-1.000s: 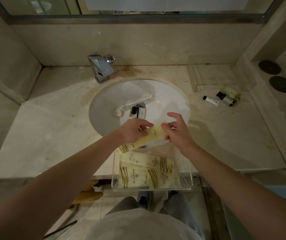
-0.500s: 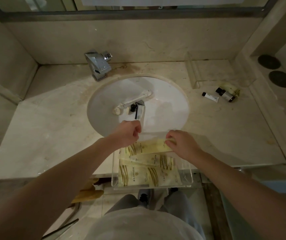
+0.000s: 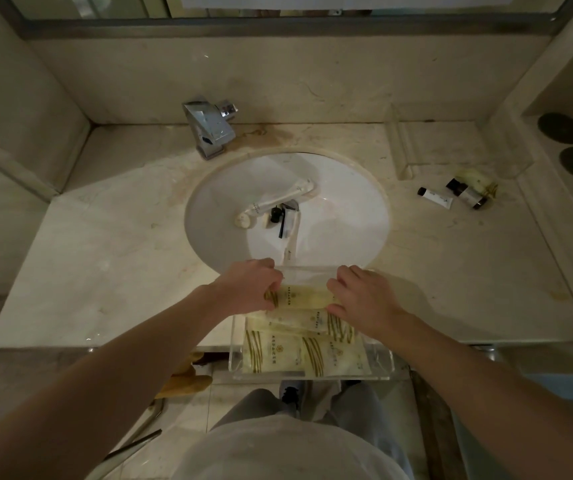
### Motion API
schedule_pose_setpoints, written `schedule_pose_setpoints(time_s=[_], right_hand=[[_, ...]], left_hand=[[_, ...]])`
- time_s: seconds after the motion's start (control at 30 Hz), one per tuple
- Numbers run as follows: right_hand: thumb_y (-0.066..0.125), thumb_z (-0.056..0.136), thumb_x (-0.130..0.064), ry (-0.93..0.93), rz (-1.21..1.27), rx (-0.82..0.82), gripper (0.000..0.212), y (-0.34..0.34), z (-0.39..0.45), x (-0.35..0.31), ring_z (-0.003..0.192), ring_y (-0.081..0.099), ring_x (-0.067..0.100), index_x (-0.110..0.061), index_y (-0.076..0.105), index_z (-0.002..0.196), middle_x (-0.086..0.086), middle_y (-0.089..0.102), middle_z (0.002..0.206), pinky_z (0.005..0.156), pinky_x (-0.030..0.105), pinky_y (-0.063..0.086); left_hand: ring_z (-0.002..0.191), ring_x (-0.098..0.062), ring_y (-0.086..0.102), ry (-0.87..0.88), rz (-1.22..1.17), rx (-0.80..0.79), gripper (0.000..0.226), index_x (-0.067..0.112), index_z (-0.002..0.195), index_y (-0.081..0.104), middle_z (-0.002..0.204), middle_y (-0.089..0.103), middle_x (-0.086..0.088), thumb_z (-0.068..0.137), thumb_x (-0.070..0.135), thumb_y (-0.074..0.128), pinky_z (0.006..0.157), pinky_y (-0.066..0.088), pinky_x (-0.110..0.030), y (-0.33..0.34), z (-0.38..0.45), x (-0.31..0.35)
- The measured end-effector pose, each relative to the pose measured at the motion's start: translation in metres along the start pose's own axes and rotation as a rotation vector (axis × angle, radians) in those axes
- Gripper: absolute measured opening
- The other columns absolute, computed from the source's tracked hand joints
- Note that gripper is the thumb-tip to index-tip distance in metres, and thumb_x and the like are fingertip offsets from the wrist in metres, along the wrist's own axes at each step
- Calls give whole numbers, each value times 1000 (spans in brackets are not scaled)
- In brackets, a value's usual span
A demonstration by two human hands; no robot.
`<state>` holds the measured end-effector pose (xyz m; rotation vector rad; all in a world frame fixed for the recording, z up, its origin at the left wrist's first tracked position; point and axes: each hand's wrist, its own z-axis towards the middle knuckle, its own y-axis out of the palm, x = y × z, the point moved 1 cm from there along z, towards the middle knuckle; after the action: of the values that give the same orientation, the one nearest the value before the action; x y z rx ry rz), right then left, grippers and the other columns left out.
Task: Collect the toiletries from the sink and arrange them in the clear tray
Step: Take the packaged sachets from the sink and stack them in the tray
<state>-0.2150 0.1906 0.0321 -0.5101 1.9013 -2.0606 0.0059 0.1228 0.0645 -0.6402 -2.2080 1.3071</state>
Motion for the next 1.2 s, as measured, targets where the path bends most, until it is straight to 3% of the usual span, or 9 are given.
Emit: schedule_pose_setpoints(time_s=[0.17,0.33,0.43,0.53,0.7,0.83,1.1,1.2], right_hand=[[82,61,-36,37,34,16,34,2,5,-7,58,58,20,-13,64,80,3,60,71,44,29,43],[46,81,-57,-80,171,-22,44,-3,6,-23,44,54,21,-16,59,84,0,60,57,43,28,45],[53,77,-60,-176,97,-91,48,-4,5,-34,53,58,23,-15,63,88,3,64,67,48,29,39],[59,79,-54,-145,95,-144,47,-5,5,-38,65,61,26,-12,60,98,8,65,81,52,33,43],[72,69,-34,-192,12,-141,27,-5,5,-45,48,58,23,-13,62,81,5,62,69,40,30,42],[70,60,-16,-212,13,-79,13,-7,10,-43,47,57,21,-14,62,71,3,63,63,42,28,42],[74,62,-12,-249,19,-123,16,-3,6,-46,48,55,22,-13,61,71,5,61,65,41,29,42],[72,63,-15,-259,35,-116,13,-6,7,-44,47,56,22,-13,61,71,4,62,63,42,27,40]], left_hand=[[84,-16,55,-48,2,39,21,20,95,59,98,54,4,81,33,68,66,41,-26,3,0,-4],[83,-15,54,-42,-24,27,16,21,90,57,93,53,6,81,32,66,65,40,-25,4,2,-6],[80,-15,52,-20,-30,-2,18,22,85,54,88,50,7,79,33,66,65,41,-25,3,1,-8],[81,-15,51,-14,-30,-28,23,25,82,49,89,50,8,77,37,68,68,44,-27,2,0,-9],[82,-15,50,-10,-30,-45,31,23,85,51,91,51,7,75,47,69,70,45,-29,0,0,-7],[82,-15,50,-1,-47,-51,39,21,92,57,92,53,6,74,54,67,65,40,-27,-1,-2,-7],[81,-14,45,7,-46,-110,41,25,86,47,89,47,8,72,56,70,65,33,-26,-2,-7,-2],[82,-14,45,9,-47,-115,42,22,92,52,91,48,7,72,55,70,67,35,-27,-2,-6,1]])
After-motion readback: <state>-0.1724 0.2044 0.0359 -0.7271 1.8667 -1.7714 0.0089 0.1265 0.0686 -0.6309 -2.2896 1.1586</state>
